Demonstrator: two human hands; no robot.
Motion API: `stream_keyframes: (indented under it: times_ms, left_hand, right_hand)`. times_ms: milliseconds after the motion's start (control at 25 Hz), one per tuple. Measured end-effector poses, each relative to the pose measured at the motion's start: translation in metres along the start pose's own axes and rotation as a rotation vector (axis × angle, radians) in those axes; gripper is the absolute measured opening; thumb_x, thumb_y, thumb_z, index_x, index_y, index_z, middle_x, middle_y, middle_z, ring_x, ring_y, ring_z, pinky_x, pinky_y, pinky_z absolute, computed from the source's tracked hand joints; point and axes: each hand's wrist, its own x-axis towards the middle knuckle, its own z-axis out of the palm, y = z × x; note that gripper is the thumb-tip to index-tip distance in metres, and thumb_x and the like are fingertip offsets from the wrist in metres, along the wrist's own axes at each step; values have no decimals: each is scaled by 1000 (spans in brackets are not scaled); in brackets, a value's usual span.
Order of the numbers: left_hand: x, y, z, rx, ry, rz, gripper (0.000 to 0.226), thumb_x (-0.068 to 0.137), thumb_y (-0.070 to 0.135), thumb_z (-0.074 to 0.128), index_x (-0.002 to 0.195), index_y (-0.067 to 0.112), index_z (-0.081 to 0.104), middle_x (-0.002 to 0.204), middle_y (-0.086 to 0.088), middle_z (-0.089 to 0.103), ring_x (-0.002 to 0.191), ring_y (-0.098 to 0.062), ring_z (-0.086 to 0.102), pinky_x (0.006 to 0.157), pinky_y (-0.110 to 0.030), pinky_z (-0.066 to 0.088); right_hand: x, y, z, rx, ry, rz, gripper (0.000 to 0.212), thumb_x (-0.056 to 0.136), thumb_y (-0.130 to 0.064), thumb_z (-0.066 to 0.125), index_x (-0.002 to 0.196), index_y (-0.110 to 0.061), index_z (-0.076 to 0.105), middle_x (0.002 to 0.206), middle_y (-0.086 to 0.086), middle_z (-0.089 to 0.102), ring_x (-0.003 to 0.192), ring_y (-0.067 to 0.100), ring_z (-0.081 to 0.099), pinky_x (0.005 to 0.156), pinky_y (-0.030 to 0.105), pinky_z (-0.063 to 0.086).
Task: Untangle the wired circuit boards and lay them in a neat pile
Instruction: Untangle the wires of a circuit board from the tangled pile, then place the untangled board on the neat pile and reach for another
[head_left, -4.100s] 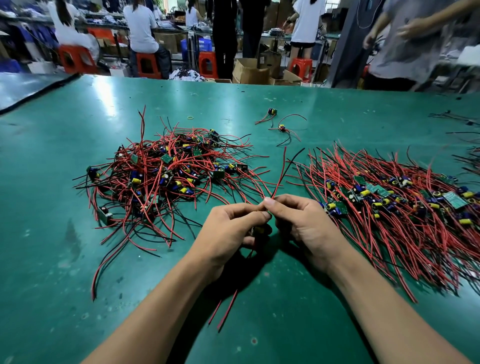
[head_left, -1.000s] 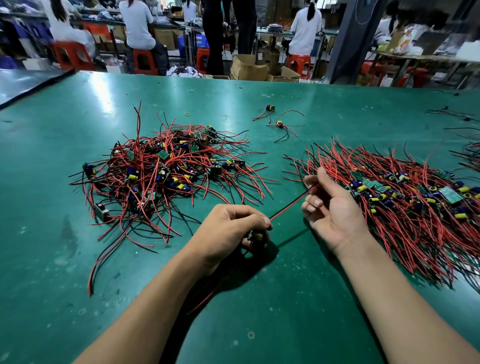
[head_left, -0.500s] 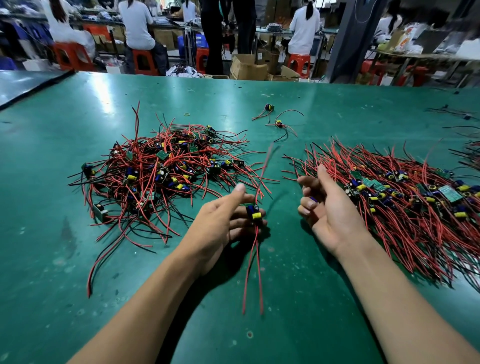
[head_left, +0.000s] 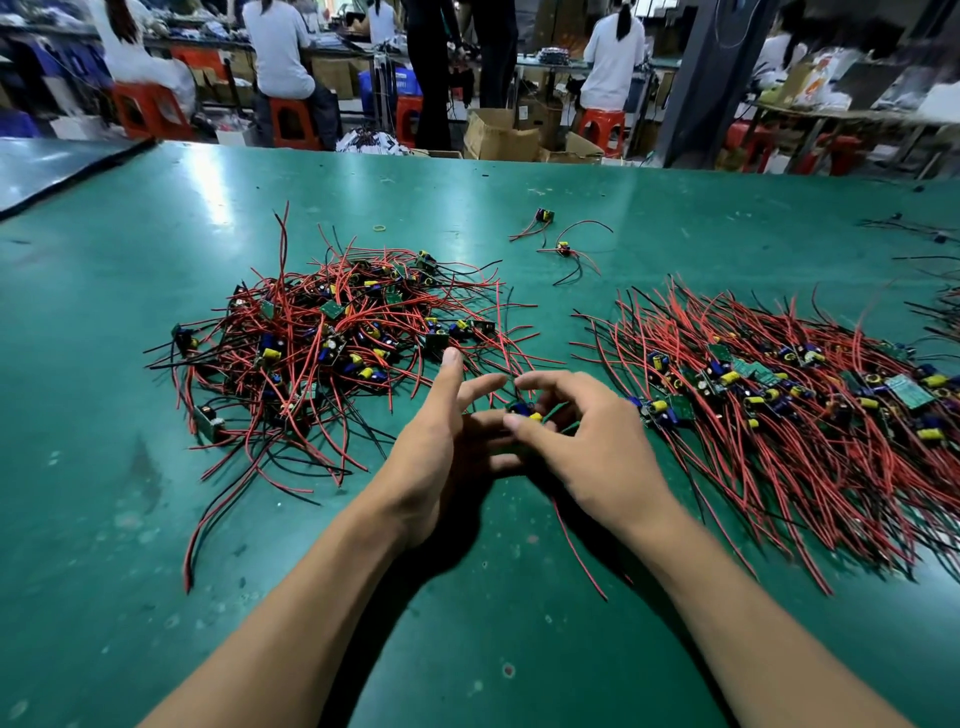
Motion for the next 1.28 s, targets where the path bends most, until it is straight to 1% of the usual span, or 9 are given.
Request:
stream_keyframes:
  times_ms: [120, 200, 280, 440, 600, 680, 800, 920, 1280]
  left_hand:
    - [1, -2, 0, 75, 3, -11, 65, 94, 65, 27, 132, 19, 54, 108, -16, 73, 103, -27, 70, 88, -43, 56]
    - [3, -3, 0, 77, 31, -21, 65, 95, 63, 28, 128, 14, 57, 114, -19, 70, 106, -31, 68, 88, -45, 56]
    - [5, -2, -1, 68, 51, -24, 67, 97, 60, 28, 120, 7, 60, 114, -22, 69, 106, -34, 68, 86, -47, 56]
    - [6, -3, 0, 78, 48, 6, 64, 100, 55, 30, 109, 0, 63, 103, -21, 72, 91, -33, 71, 75, -43, 60]
    - [5, -3, 2, 25, 53, -6, 58, 101, 50, 33, 107, -1, 60, 88, -20, 66, 76, -28, 66, 64, -38, 59]
    - [6, -3, 2, 17, 79, 15, 50, 102, 44, 37, 105, 0, 60, 86, -18, 65, 76, -27, 64, 68, -38, 58]
    - [5, -5, 3, 58, 108, 57, 39, 102, 35, 43, 99, 2, 63, 94, -19, 67, 83, -27, 66, 68, -33, 59]
    - [4, -5, 2, 62, 109, 60, 36, 102, 32, 44, 97, 2, 63, 95, -19, 67, 86, -29, 66, 70, -34, 59]
    - [2, -4, 1, 49, 94, 66, 37, 103, 30, 45, 103, -2, 63, 92, -18, 67, 79, -23, 67, 68, -33, 59]
  right_hand:
    - [4, 4, -9, -93, 144, -48, 19, 83, -19, 79, 101, -19, 77, 95, -5, 69, 82, 3, 62, 76, 7, 43]
    - [11, 10, -20, -178, 224, -37, 20, 84, -21, 78, 104, -18, 77, 97, -1, 69, 85, 11, 64, 84, 19, 48]
    - [17, 19, -37, -311, 254, 17, 23, 85, -22, 77, 107, -18, 76, 101, 3, 67, 90, 19, 63, 89, 29, 48]
    - [19, 26, -56, -393, 290, 96, 25, 83, -26, 78, 107, -22, 75, 104, 4, 64, 86, 20, 60, 85, 28, 46]
    - [10, 12, -25, -306, 7, -118, 16, 85, -24, 77, 101, -20, 77, 94, -4, 66, 81, 10, 62, 80, 18, 47]
    - [5, 11, -11, -354, -149, -103, 18, 90, -33, 70, 102, -21, 77, 97, -2, 69, 91, 15, 64, 85, 26, 48]
    - [7, 18, -16, -572, -92, 16, 32, 94, -49, 56, 101, -24, 75, 99, 1, 66, 95, 24, 63, 83, 38, 51]
    - [10, 23, -31, -705, -6, 151, 34, 94, -53, 55, 101, -26, 74, 102, 2, 63, 96, 28, 62, 79, 36, 50]
    - [1, 20, 10, -516, 84, 13, 39, 90, -27, 68, 126, -14, 67, 118, 5, 64, 111, 25, 59, 98, 35, 46]
